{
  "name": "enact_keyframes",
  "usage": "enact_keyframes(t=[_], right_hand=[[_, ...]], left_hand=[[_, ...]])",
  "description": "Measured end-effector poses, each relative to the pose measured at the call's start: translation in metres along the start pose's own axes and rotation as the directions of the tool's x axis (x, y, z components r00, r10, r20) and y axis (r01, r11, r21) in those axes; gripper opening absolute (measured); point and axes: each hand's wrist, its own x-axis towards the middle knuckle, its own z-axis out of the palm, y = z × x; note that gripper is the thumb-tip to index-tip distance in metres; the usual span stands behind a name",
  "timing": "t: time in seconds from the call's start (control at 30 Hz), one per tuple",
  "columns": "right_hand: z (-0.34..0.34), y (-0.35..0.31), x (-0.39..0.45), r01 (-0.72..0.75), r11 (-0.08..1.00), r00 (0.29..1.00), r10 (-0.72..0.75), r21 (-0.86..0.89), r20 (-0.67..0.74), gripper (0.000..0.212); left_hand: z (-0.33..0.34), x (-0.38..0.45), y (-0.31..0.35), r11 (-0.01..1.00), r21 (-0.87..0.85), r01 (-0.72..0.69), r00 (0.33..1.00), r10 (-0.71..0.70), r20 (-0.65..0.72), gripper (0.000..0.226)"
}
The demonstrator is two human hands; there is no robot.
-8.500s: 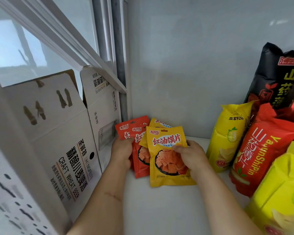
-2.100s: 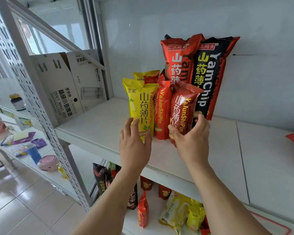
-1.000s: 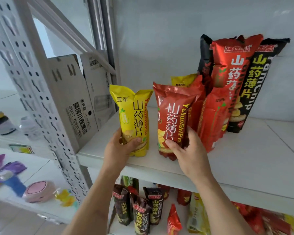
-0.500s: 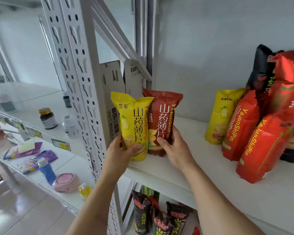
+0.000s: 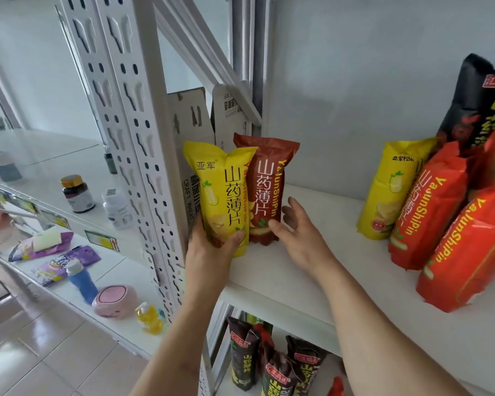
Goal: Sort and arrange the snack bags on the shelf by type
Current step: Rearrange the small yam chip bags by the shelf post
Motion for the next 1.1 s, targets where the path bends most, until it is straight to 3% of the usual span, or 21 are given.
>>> enact_keyframes(t=[0.13, 0.27, 0.37, 0.43, 0.57, 0.67, 0.73, 0.8, 0.87, 0.97, 1.03, 1.1], right_hand=[[-0.022, -0.002, -0.026, 0.015, 0.99, 0.993, -0.032, -0.139, -0.116, 0.061], [-0.055, -0.005, -0.056, 0.047, 0.978, 0.964, -0.097, -0.202, -0.249, 0.044], [-0.081, -0.009, -0.082, 0.078, 0.973, 0.916, -0.156, -0.218, -0.37, 0.032], [-0.1, -0.012, -0.1, 0.109, 0.96, 0.854, -0.223, -0.258, -0.47, 0.023], [-0.134, -0.013, -0.133, 0.183, 0.905, 0.659, -0.403, -0.384, -0.636, 0.017], [-0.156, -0.004, -0.145, 0.2, 0.88, 0.488, -0.471, -0.432, -0.735, 0.025], [-0.169, 0.004, -0.147, 0.198, 0.893, 0.43, -0.45, -0.405, -0.782, 0.035], [-0.181, 0.011, -0.145, 0.16, 0.926, 0.464, -0.375, -0.341, -0.802, 0.045], [-0.188, 0.014, -0.142, 0.125, 0.967, 0.571, -0.254, -0.223, -0.78, 0.056], [-0.194, 0.017, -0.14, 0.145, 0.979, 0.688, -0.202, -0.14, -0.697, 0.041], [-0.197, 0.017, -0.141, 0.127, 0.985, 0.721, -0.175, -0.121, -0.67, 0.031], [-0.201, 0.018, -0.141, 0.119, 0.989, 0.755, -0.148, -0.088, -0.639, 0.027]], left_hand=[[0.01, -0.019, 0.012, 0.995, 0.086, -0.055, 0.984, 0.069, -0.165, 0.09], [0.03, -0.041, 0.025, 0.949, 0.153, -0.277, 0.907, 0.311, -0.285, 0.072], [0.062, -0.051, 0.038, 0.837, 0.178, -0.518, 0.803, 0.547, -0.234, 0.057], [0.085, -0.059, 0.055, 0.814, 0.114, -0.569, 0.806, 0.58, -0.117, 0.053], [0.125, -0.077, 0.094, 0.917, -0.075, -0.392, 0.883, 0.397, 0.249, 0.054], [0.154, -0.083, 0.113, 0.954, -0.218, -0.204, 0.883, 0.276, 0.381, 0.059], [0.169, -0.09, 0.119, 0.938, -0.323, -0.122, 0.868, 0.259, 0.424, 0.06], [0.182, -0.1, 0.122, 0.914, -0.393, -0.098, 0.85, 0.283, 0.445, 0.056], [0.189, -0.111, 0.126, 0.892, -0.442, -0.093, 0.829, 0.315, 0.462, 0.058], [0.198, -0.119, 0.128, 0.89, -0.45, -0.081, 0.797, 0.329, 0.507, 0.053], [0.201, -0.121, 0.127, 0.899, -0.43, -0.083, 0.776, 0.329, 0.538, 0.048], [0.203, -0.121, 0.125, 0.908, -0.407, -0.102, 0.772, 0.33, 0.544, 0.059]])
